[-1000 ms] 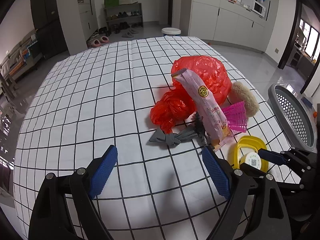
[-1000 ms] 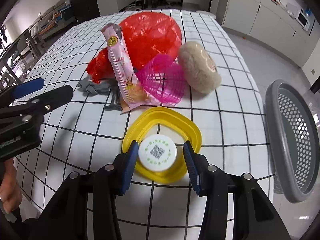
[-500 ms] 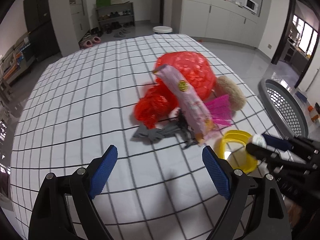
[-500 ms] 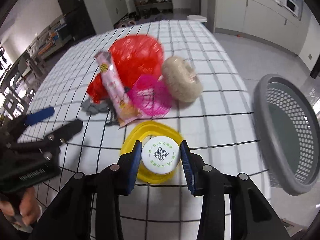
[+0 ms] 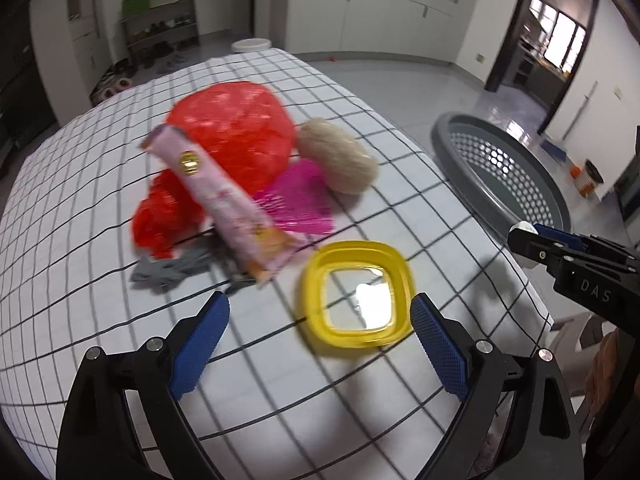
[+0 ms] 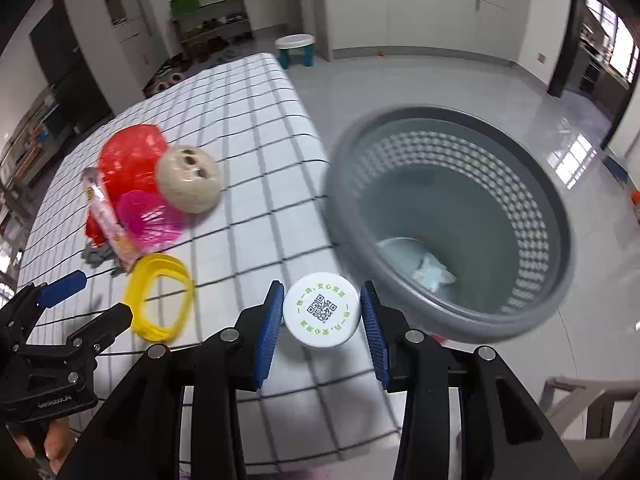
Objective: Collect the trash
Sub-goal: 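Grasp the yellow plastic lid with the left tool while the right tool holds the cap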
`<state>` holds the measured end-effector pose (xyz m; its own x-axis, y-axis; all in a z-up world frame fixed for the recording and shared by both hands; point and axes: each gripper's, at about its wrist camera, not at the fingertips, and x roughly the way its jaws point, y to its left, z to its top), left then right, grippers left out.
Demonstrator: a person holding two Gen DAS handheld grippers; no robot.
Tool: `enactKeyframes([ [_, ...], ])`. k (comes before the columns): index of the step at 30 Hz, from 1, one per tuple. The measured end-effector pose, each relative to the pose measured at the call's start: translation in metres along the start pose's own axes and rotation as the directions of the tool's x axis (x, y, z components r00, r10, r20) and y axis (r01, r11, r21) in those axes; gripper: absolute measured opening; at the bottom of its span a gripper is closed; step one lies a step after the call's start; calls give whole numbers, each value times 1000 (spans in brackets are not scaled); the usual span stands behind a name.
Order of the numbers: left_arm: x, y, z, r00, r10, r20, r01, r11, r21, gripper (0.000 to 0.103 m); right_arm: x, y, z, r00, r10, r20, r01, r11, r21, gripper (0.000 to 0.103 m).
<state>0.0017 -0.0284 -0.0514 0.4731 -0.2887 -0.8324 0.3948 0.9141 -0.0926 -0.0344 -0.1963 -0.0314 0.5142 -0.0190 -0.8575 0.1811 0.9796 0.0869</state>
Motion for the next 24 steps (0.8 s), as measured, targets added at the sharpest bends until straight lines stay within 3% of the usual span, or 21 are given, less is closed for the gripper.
enactKeyframes([
  [6, 15, -17, 0, 999, -27, -37, 28, 999, 25, 92, -2, -15, -5, 1000, -7, 2, 7, 999, 43, 38],
  [15, 44, -32, 1, 996, -6, -84, 11, 998, 60, 91, -7, -20, -11, 1000, -1, 9, 1, 999, 50, 38],
  [19, 47, -35, 0, 997, 3, -74, 3, 997, 73, 71, -8, -26, -14, 1000, 0, 8, 0, 998, 64, 38],
  [24, 38, -33, -2, 998, -12, -66, 16, 998, 66, 68, -8, -32, -14, 1000, 1, 14, -2, 997, 79, 38],
])
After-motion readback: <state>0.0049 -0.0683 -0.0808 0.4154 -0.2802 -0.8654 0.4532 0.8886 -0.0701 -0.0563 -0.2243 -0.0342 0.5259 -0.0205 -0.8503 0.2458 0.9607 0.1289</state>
